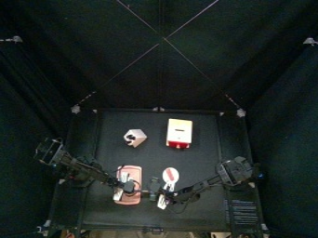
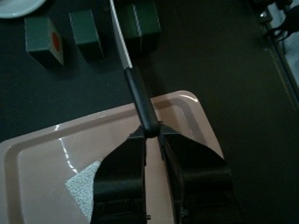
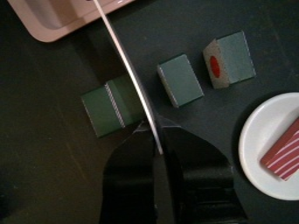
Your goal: Cut sushi roll
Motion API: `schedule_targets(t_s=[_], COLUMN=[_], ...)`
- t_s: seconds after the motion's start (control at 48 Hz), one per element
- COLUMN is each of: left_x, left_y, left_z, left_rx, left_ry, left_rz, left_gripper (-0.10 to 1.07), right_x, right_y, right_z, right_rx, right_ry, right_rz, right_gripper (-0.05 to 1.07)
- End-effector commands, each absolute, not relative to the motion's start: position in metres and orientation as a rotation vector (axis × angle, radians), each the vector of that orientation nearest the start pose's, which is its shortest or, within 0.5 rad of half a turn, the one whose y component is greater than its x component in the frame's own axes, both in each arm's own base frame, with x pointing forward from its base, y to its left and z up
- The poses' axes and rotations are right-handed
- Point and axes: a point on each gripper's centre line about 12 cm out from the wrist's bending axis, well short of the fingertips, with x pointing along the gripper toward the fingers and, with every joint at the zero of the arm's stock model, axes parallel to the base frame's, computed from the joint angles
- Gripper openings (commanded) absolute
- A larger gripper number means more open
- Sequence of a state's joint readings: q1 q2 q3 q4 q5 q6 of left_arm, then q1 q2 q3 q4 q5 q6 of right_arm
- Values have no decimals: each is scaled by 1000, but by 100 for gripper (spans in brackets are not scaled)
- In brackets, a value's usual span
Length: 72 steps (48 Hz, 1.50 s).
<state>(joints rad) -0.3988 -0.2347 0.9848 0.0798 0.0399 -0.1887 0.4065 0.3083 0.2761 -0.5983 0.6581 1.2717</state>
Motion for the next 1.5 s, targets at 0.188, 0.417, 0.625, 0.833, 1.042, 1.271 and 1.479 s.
schedule_targets(t_s=[0.188,0.417,0.625,0.833,1.042,1.271,1.479], left_x=[264,260,260,259,257,257,259], left_y=[-118,-122,-129,-134,-137,-137,-136], left_z=[160,154,145,143,141,140,148], left_rx=[51,59,68,72,55,56,65], left_ry=[716,736,767,775,788,792,763], left_rz=[-364,-381,-394,-408,-408,-407,-413], left_gripper=[43,43,43,43,43,43,44], right_x=[418,416,414,413,413,414,418], right_y=[137,149,155,159,162,164,163], right_z=[162,161,154,153,150,150,160], right_rx=[300,291,286,290,299,295,280], right_ry=[963,967,986,985,989,988,957], right_rz=[-373,-347,-343,-326,-315,-314,-299], right_gripper=[27,27,27,27,27,27,27])
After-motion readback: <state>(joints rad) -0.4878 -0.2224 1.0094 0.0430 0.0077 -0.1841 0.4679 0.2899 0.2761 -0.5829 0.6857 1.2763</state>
